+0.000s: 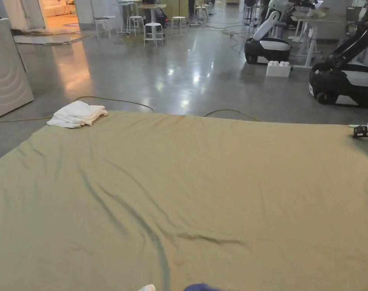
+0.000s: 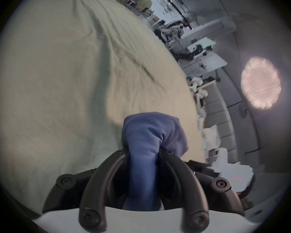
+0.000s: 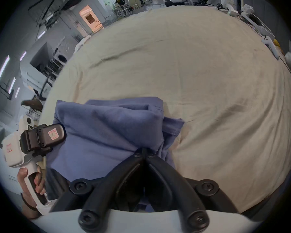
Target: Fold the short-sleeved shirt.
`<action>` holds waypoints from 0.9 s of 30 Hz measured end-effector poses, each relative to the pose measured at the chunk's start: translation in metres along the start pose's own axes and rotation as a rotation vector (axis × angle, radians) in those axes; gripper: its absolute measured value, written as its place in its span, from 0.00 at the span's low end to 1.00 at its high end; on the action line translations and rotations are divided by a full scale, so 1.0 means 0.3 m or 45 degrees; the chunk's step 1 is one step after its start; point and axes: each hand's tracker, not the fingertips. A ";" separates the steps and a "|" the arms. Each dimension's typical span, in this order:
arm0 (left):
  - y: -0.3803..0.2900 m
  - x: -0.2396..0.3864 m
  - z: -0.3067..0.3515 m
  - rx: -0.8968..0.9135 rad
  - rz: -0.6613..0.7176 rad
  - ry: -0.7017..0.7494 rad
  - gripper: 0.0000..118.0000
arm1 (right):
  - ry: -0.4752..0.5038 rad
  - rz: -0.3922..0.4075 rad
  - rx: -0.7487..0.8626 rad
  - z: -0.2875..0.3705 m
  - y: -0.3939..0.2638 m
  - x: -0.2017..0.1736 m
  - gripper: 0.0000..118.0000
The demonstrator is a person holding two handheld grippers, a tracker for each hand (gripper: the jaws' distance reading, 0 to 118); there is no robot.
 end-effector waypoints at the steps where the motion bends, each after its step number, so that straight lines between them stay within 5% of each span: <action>1: 0.024 -0.008 0.034 -0.012 0.074 -0.084 0.25 | 0.053 -0.043 0.032 0.031 -0.003 0.000 0.00; 3: 0.082 -0.013 0.155 0.093 0.061 -0.111 0.25 | 0.152 -0.082 0.059 0.079 -0.018 0.014 0.00; 6: 0.222 -0.080 0.408 0.220 -0.059 0.047 0.25 | 0.112 -0.035 0.064 0.120 -0.044 0.028 0.00; 11: 0.485 -0.309 0.731 0.308 -0.070 0.486 0.25 | 0.103 -0.023 0.071 0.139 -0.083 0.040 0.00; 17: 0.591 -0.463 0.747 0.332 0.113 0.549 0.30 | 0.118 -0.110 0.131 0.133 -0.079 0.041 0.00; 19: 0.596 -0.455 0.728 0.331 0.115 0.690 0.43 | 0.126 -0.095 0.163 0.168 -0.073 0.036 0.00; 21: 0.589 -0.408 0.730 0.334 0.021 0.829 0.68 | 0.124 -0.061 0.205 0.208 -0.066 0.039 0.00; 25: 0.550 -0.166 0.774 0.431 -0.339 0.867 0.69 | 0.055 -0.014 0.324 0.299 -0.054 0.045 0.00; 27: 0.508 -0.002 0.796 0.540 -0.533 0.845 0.69 | -0.070 0.096 0.439 0.356 -0.057 0.019 0.00</action>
